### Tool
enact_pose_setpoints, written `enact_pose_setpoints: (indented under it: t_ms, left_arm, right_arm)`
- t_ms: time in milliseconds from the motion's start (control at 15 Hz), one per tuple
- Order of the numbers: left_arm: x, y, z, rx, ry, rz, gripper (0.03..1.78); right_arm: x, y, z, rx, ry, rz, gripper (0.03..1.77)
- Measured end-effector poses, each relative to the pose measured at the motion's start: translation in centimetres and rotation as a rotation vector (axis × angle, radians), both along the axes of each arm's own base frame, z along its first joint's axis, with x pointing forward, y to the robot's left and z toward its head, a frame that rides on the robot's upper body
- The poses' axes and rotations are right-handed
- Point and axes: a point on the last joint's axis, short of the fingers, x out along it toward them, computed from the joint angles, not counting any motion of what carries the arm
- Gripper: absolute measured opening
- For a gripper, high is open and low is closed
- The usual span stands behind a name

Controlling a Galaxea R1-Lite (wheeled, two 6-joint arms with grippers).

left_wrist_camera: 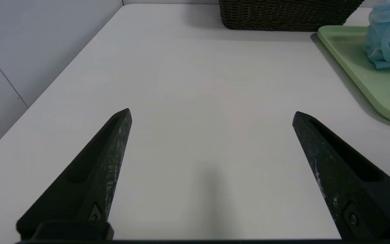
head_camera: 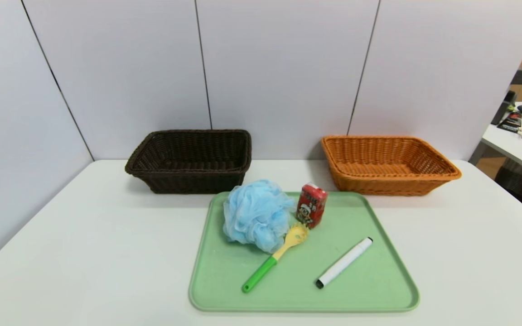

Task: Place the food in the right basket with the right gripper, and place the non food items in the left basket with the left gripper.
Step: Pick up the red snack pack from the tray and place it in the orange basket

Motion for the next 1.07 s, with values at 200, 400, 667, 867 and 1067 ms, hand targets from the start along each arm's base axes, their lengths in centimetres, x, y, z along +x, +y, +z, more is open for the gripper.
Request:
enact_pose_setpoints:
  t_ms: [200,400,667,867,1067]
  left_arm:
    - [0.0,0.0,0.0,0.012,0.0,-0.008,1.69]
    - [0.0,-0.1,0.0,0.066,0.007,-0.038,1.69]
    - [-0.2,-0.3,3.6,0.05,-0.023,-0.11,1.69]
    - [0.2,-0.3,8.7,0.031,-0.05,-0.139,1.69]
    - [1.6,-0.3,13.8,0.026,-0.069,-0.149,1.69]
  right_arm:
    - [0.0,0.0,0.0,-0.004,0.002,0.003,1.7]
    - [0.0,0.1,-0.1,-0.058,0.009,0.027,1.7]
    - [-0.5,0.2,2.6,-0.082,-0.038,0.079,1.7]
    - [-0.7,0.2,7.7,-0.058,-0.084,0.118,1.7]
    - [-0.1,0.3,13.0,-0.056,-0.123,0.15,1.7]
